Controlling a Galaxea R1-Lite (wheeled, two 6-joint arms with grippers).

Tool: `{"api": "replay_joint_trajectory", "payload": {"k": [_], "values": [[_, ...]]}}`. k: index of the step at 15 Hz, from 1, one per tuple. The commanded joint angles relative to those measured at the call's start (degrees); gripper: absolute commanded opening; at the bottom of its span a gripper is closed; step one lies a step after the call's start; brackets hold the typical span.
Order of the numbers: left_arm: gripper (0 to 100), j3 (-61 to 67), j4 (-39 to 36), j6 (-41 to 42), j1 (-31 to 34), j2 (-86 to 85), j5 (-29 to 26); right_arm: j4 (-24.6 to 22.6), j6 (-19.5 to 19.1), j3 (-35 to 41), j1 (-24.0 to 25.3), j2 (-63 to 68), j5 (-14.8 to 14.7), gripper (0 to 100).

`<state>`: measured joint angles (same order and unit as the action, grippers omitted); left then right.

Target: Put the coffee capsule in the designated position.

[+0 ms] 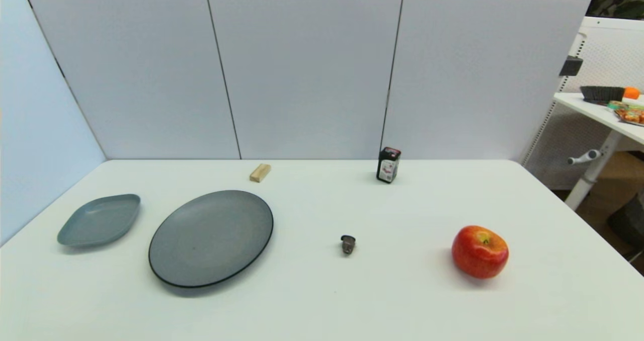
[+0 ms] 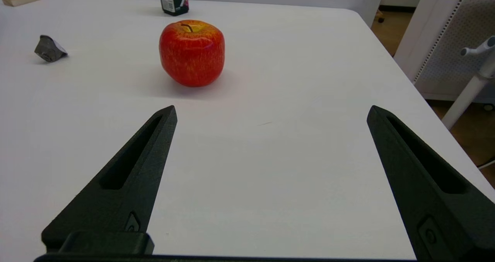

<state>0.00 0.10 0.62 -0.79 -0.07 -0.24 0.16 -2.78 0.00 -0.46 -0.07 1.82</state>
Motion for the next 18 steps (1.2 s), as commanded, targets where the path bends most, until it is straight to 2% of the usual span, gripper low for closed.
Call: {"api": "replay_joint_trajectory", "payload": {"k": [1, 18], "values": [[100, 0.09, -0.01, -0.01, 0.0, -0.01, -0.02, 0.02, -0.03, 0.0, 0.02, -0.1, 0.03, 100], [100, 0.18, -0.01, 0.35, 0.0, -0.01, -0.11, -0.07, -0.03, 0.0, 0.02, 0.07, 0.03, 100]]}}
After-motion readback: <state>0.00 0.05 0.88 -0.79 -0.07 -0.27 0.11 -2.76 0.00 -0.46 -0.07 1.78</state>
